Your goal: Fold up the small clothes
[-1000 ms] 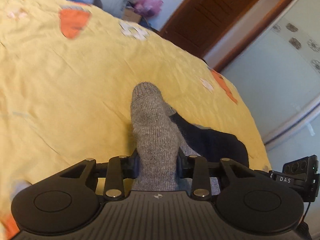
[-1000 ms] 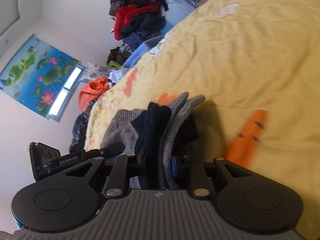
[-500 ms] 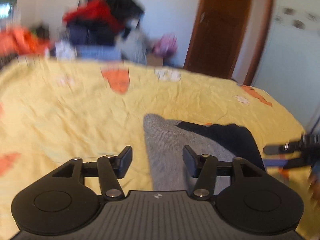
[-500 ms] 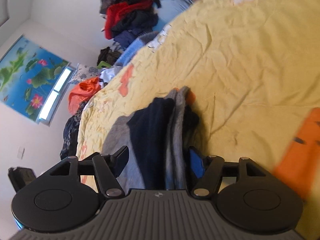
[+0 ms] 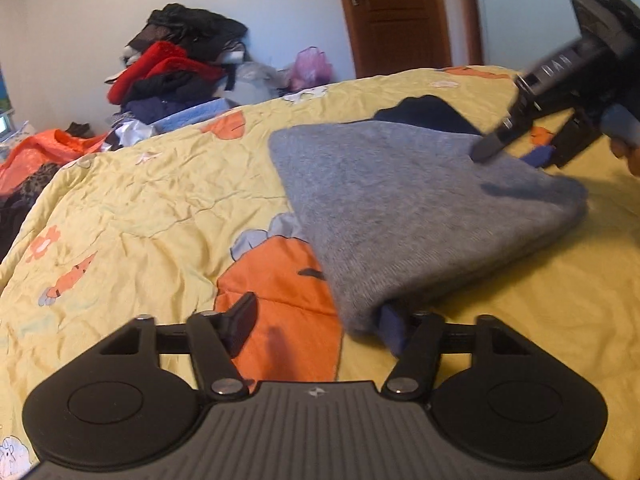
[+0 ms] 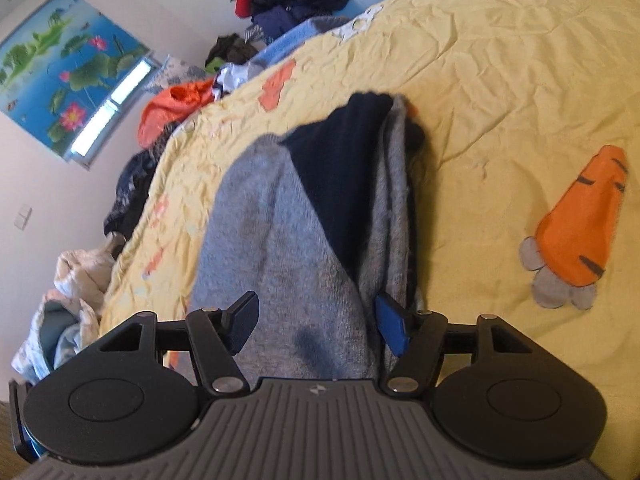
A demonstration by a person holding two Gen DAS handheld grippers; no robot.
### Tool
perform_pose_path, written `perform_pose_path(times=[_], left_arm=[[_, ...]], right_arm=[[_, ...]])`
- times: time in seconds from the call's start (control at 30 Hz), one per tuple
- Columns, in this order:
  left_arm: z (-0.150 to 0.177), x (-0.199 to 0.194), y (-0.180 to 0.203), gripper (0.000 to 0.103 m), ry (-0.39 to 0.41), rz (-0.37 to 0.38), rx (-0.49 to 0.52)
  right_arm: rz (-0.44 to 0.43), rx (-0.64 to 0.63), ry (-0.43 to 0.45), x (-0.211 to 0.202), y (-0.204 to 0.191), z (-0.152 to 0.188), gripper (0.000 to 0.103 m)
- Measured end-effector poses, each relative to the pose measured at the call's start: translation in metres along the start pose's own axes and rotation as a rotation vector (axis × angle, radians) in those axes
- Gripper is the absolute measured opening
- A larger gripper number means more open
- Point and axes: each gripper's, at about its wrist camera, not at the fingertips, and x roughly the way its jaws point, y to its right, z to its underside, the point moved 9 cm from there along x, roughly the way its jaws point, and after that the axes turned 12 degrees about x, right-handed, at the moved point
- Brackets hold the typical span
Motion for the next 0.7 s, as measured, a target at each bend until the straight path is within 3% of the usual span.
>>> perform_pose_path(times=[0.03, 0.07, 0.13, 0.27, 0.33, 0.4, 0.47, 0.57, 0.7], left_arm=[[-0.002, 0.002, -0.003, 0.029, 0.002, 0.003, -0.021], [-0.002, 0.001, -0.005, 0.008, 0.007, 0.015, -0.044], [-0.005, -0.002, -0.013, 0.008, 0.020, -0.006, -0.070], [0.006, -0.001, -0.013, 0.008, -0.018, 0.036, -0.074], [0.010, 0.001, -0.008, 0.008, -0.034, 0.027, -0.065], [0.010, -0.001, -0.007, 0.008, -0.042, 0.025, -0.070], [0.011, -0.002, -0.007, 0.008, -0.048, 0.028, -0.076], [0.011, -0.001, -0.005, 0.008, -0.053, 0.028, -0.072], [0.011, -0.001, -0.005, 0.008, -0.054, 0.028, -0.073]], right_arm=[[0.014, -0.013, -0.012, 0.004, -0.001, 0.003, 0.059], [0.036, -0.033, -0.021, 0.008, -0.002, 0.005, 0.040], [0.104, -0.066, -0.025, 0.009, -0.002, 0.007, 0.016], [0.124, -0.103, 0.018, -0.006, -0.004, 0.008, 0.014], [0.112, -0.043, 0.001, 0.001, 0.016, 0.009, 0.012], [0.058, 0.029, 0.010, -0.004, 0.019, 0.007, 0.023], [0.033, 0.060, 0.014, -0.015, 0.014, 0.011, 0.042], [0.025, 0.037, 0.032, -0.038, 0.008, 0.020, 0.050], [0.068, -0.007, -0.022, -0.052, 0.011, 0.040, 0.056]])
